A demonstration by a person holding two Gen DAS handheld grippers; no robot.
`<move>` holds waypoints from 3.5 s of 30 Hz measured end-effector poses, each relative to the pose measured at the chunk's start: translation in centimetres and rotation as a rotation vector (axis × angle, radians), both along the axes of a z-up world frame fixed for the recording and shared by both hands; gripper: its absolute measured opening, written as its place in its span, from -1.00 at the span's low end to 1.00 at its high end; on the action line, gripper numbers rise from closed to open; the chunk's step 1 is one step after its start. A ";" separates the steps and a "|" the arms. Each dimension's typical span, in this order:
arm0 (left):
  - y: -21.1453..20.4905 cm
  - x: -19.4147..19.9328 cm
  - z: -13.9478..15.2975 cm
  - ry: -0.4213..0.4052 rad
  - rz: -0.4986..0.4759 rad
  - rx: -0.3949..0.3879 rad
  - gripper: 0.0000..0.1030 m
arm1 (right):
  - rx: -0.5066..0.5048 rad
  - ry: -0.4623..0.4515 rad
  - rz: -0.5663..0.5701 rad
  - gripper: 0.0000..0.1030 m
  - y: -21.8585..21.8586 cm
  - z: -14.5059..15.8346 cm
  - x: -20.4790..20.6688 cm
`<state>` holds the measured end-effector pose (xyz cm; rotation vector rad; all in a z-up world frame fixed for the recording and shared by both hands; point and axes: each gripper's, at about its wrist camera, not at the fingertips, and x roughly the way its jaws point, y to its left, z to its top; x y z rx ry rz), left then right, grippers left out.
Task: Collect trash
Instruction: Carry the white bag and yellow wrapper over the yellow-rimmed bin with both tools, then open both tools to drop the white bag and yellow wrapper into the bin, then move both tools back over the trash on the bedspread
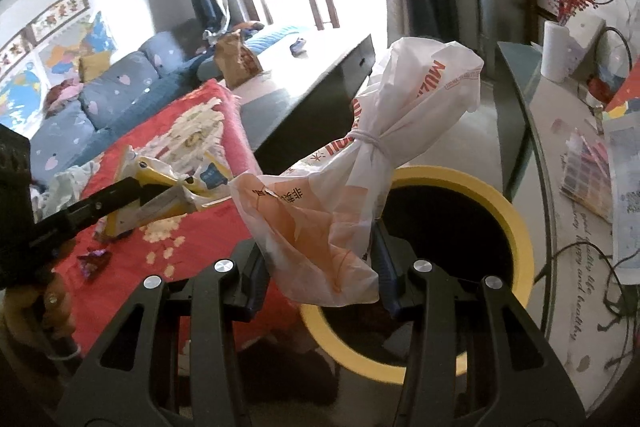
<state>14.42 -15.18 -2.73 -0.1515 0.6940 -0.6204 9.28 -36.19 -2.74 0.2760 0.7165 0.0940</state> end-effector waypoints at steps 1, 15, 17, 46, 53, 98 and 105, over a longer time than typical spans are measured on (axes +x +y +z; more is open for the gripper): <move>-0.6 0.1 -0.2 0.002 -0.011 0.003 -0.78 | -0.001 0.006 -0.005 -0.29 -0.3 -0.1 0.0; -7.7 2.1 -1.8 0.008 -0.099 0.077 -0.78 | 0.012 0.069 -0.092 -0.28 -4.3 -2.6 -1.2; -8.6 2.5 -2.4 0.020 -0.105 0.089 -0.78 | 0.016 0.077 -0.096 -0.28 -4.6 -3.0 -1.4; -3.4 0.6 -0.9 -0.080 0.040 0.044 0.87 | 0.019 -0.011 -0.197 0.50 -4.2 -2.4 -2.2; 0.5 -0.7 0.0 -0.118 0.128 0.053 0.87 | 0.004 -0.047 -0.130 0.54 -1.5 -1.6 -2.2; 20.7 -3.4 2.2 -0.174 0.541 0.100 0.87 | -0.115 -0.110 0.433 0.51 19.3 2.2 -0.4; 23.4 -3.3 1.7 -0.144 0.581 0.106 0.87 | -0.137 -0.092 0.517 0.31 22.2 2.2 1.4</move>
